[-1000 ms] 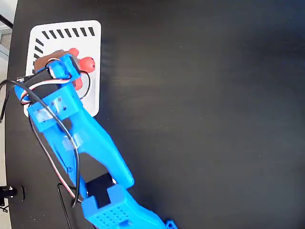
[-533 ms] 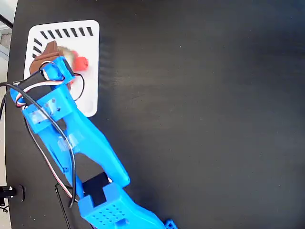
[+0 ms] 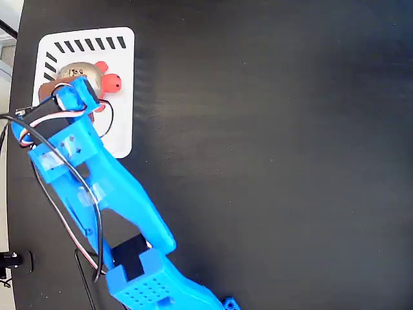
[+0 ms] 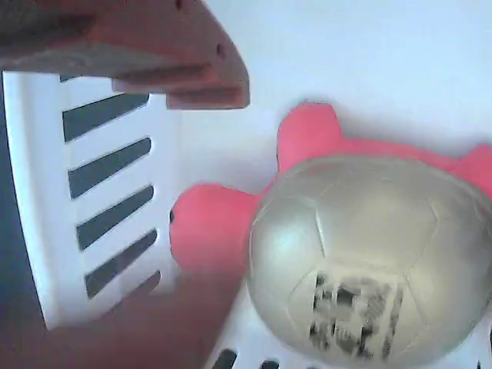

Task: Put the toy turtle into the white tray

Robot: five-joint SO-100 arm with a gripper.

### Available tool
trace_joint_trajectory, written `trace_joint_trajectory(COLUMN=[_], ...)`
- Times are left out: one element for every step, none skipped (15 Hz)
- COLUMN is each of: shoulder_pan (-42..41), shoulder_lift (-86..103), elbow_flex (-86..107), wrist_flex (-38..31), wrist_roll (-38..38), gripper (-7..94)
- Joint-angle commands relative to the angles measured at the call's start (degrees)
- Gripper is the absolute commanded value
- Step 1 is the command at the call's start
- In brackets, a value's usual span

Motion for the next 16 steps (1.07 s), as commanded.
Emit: trace_joint_trajectory(shoulder_pan=[-1.05, -0.97, -0.79, -0.7, -0.53, -0.26, 0.53, 1.76, 3.43, 5.54, 7.73, 10.28, 12.66, 14.41, 15.91, 17.05], shoulder_lift=[9.49, 11.87, 16.35, 22.94, 29.53, 36.56, 43.86, 51.06, 57.66, 63.9, 70.4, 76.73, 82.62, 87.8, 93.25, 99.23], elbow_flex=[-3.52, -3.16, -0.53, 5.54, 11.34, 17.14, 23.73, 30.15, 37.0, 45.53, 55.28, 65.74, 75.76, 84.99, 94.39, 103.62], wrist_flex=[0.53, -0.88, -3.52, -8.09, -11.6, -13.89, -16.35, -17.84, -19.07, -21.71, -25.31, -29.71, -33.66, -36.3, -38.76, -41.04], wrist_roll=[1.14, 1.93, 2.72, 3.25, 3.34, 3.16, 2.81, 2.02, 1.23, 0.26, -0.97, -2.46, -4.04, -5.36, -6.33, -7.38], gripper=[0, 0, 0, 0, 0, 0, 0, 0, 0, 0, 0, 0, 0, 0, 0, 0])
